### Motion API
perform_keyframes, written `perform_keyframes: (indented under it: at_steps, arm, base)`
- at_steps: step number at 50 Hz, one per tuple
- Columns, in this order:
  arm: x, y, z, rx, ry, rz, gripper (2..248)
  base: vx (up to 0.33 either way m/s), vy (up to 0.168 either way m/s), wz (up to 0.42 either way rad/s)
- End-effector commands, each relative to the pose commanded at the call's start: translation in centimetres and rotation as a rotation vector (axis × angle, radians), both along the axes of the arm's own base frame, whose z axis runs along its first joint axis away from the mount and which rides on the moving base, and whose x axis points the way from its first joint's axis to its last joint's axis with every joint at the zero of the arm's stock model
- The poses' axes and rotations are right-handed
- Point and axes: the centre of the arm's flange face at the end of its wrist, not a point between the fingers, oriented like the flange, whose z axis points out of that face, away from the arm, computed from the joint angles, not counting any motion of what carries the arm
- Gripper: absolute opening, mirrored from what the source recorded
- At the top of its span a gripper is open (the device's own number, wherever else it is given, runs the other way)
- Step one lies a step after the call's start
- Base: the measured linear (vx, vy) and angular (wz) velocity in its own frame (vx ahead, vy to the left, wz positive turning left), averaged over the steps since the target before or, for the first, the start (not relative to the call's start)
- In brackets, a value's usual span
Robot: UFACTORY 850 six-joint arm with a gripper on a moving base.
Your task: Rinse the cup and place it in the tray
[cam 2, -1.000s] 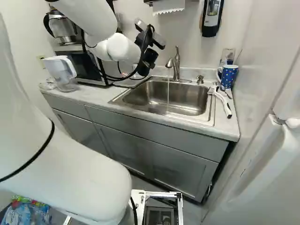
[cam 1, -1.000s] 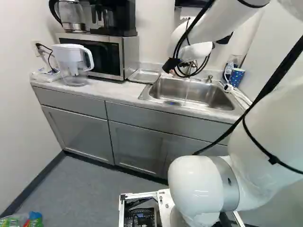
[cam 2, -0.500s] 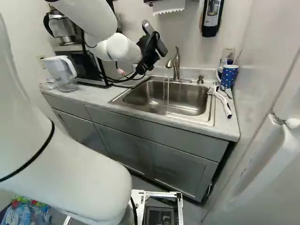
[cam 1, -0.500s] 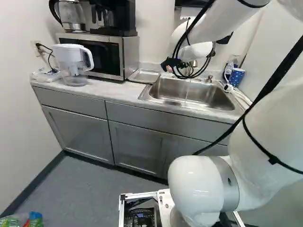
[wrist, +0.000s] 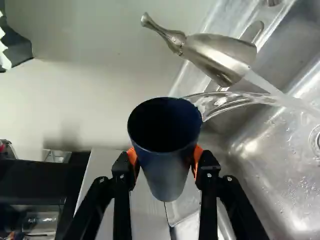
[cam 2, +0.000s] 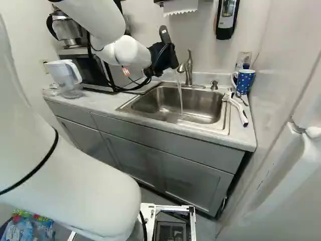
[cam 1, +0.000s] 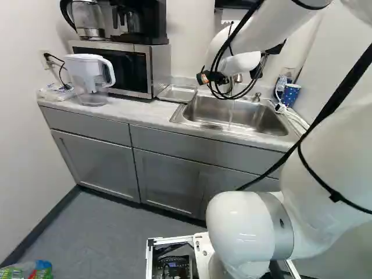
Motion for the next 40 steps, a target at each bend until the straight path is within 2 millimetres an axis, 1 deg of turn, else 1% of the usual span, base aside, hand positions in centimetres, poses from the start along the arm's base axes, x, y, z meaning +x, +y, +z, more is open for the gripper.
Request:
perform_keyframes:
  at_steps: [40]
  arm:
    - [0.0, 0.0, 0.0, 0.397, -0.045, -0.132, 122]
  base:
    - [0.0, 0.0, 0.0]
